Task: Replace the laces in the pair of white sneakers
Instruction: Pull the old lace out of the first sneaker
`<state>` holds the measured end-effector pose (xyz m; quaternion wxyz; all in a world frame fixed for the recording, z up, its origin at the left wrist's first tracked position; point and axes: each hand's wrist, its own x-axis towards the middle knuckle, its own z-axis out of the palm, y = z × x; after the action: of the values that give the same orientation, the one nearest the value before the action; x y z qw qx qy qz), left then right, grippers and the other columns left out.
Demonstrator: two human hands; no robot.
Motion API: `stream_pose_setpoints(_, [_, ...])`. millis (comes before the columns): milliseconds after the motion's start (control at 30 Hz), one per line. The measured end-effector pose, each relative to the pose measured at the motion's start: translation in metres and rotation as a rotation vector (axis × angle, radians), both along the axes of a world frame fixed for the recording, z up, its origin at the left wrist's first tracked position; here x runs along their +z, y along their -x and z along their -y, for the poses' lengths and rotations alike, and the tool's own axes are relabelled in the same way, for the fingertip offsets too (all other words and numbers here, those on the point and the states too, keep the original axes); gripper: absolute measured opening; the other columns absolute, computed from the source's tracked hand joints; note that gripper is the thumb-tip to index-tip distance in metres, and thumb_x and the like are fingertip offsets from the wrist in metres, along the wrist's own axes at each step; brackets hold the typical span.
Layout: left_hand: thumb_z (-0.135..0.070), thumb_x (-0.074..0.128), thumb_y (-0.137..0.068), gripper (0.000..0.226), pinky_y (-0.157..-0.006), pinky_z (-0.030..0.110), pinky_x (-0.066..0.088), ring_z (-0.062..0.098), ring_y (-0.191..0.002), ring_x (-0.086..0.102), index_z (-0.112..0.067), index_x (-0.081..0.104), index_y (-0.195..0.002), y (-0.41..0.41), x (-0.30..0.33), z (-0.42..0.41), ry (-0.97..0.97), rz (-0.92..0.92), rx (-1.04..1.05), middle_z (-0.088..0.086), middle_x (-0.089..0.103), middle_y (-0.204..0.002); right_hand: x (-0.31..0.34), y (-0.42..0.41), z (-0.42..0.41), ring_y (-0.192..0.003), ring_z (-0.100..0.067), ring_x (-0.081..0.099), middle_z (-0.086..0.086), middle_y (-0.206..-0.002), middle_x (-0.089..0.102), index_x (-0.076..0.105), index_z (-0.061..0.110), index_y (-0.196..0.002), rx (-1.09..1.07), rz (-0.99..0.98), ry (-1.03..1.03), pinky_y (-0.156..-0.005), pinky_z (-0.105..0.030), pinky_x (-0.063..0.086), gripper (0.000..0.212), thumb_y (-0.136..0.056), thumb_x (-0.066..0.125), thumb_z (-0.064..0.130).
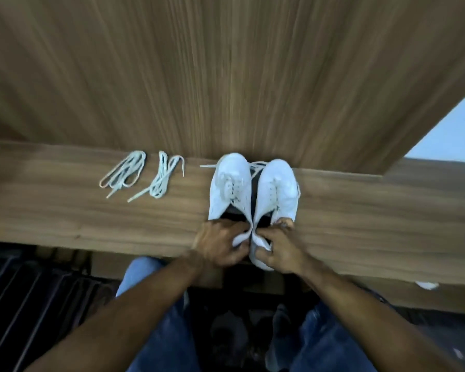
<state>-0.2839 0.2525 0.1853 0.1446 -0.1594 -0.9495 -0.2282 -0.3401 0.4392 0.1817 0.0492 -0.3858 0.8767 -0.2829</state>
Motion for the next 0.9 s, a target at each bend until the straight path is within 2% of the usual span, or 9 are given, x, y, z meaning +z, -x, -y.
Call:
stream_pose_setpoints(67, [-0.040,0.050,-0.076,0.026,-0.048,0.029,0.043,0.026,-0.068,0.064,-0.020,0.064,-0.084,0.000,0.003,0.001,0.038,0.047,0.006,0.001,0.067,-0.075,0.003,0.002,-0.001,-0.058,-0.020,0.050,0.015,-0.050,0.036,0.028,0.033,-0.056,0.018,0.030,-0.072,-0.072,-0.030,0.028,0.025,-0.070,0.044,0.045])
stream_pose_setpoints(133, [-0.043,0.046,-0.081,0.032,-0.057,0.028,0.040,0.027,-0.081,0.064,-0.021,0.066,-0.094,-0.003,0.011,-0.001,0.067,0.146,0.033,0.002,0.070,-0.089,0.012,-0.003,0.002,-0.059,-0.019,0.048,0.009,-0.051,0.039,0.028,0.029,-0.054,-0.032,0.090,-0.117,-0.073,-0.028,0.026,0.027,-0.070,0.047,0.040])
stream_pose_setpoints(200, [-0.039,0.050,-0.088,0.025,-0.063,0.029,0.036,0.029,-0.093,0.062,-0.022,0.064,-0.101,-0.001,0.012,-0.002,0.079,0.263,0.063,0.003,0.069,-0.100,0.017,-0.007,0.004,-0.065,-0.026,0.052,0.006,-0.054,0.042,0.029,0.026,-0.053,-0.075,0.155,-0.129,-0.069,-0.029,0.027,0.033,-0.074,0.055,0.028])
stream_pose_setpoints(300, [-0.035,0.051,-0.091,0.021,-0.070,0.033,0.044,0.031,-0.101,0.061,-0.025,0.061,-0.106,-0.002,0.017,-0.006,0.120,0.352,0.097,0.005,0.067,-0.108,0.027,-0.009,0.006,-0.076,-0.026,0.054,0.008,-0.059,0.043,0.033,0.023,-0.055,-0.090,0.174,-0.211,-0.068,-0.027,0.028,0.036,-0.081,0.057,0.018])
stream_pose_setpoints(400, [-0.035,0.051,-0.092,0.029,-0.080,0.035,0.047,0.031,-0.108,0.059,-0.029,0.060,-0.118,-0.004,0.021,-0.010,0.134,0.380,0.147,0.005,0.065,-0.118,0.033,-0.010,0.008,-0.077,-0.020,0.051,0.009,-0.061,0.043,0.034,0.021,-0.056,-0.103,0.193,-0.252,-0.067,-0.027,0.030,0.035,-0.084,0.057,0.018])
stream_pose_setpoints(533, [-0.037,0.050,-0.093,0.040,-0.091,0.036,0.046,0.030,-0.117,0.056,-0.034,0.053,-0.133,-0.007,0.023,-0.012,0.127,0.397,0.183,0.003,0.060,-0.131,0.035,-0.009,0.009,-0.080,-0.024,0.057,0.001,-0.068,0.051,0.036,0.020,-0.057,-0.113,0.197,-0.270,-0.065,-0.027,0.032,0.034,-0.084,0.056,0.020])
stream_pose_setpoints(700, [-0.035,0.052,-0.094,0.036,-0.089,0.032,0.044,0.026,-0.118,0.056,-0.030,0.059,-0.129,-0.006,0.022,-0.014,0.103,0.337,0.204,0.001,0.061,-0.130,0.030,-0.010,0.008,-0.075,-0.022,0.056,0.009,-0.057,0.043,0.035,0.022,-0.055,-0.137,0.198,-0.239,-0.064,-0.030,0.035,0.037,-0.081,0.060,0.022])
stream_pose_setpoints(800, [-0.035,0.051,-0.090,0.034,-0.083,0.032,0.046,0.027,-0.111,0.060,-0.025,0.065,-0.119,-0.006,0.018,-0.011,0.048,0.299,0.171,0.002,0.067,-0.119,0.026,-0.010,0.008,-0.073,-0.022,0.055,0.009,-0.055,0.042,0.034,0.022,-0.053,-0.167,0.185,-0.212,-0.062,-0.028,0.032,0.038,-0.078,0.062,0.024])
stream_pose_setpoints(900, [-0.040,0.047,-0.081,0.039,-0.076,0.034,0.050,0.029,-0.101,0.064,-0.025,0.069,-0.109,-0.006,0.011,-0.008,-0.011,0.242,0.157,0.000,0.071,-0.107,0.031,-0.012,0.009,-0.072,-0.015,0.048,0.012,-0.055,0.039,0.033,0.024,-0.053,-0.150,0.154,-0.228,-0.065,-0.025,0.026,0.041,-0.080,0.063,0.022])
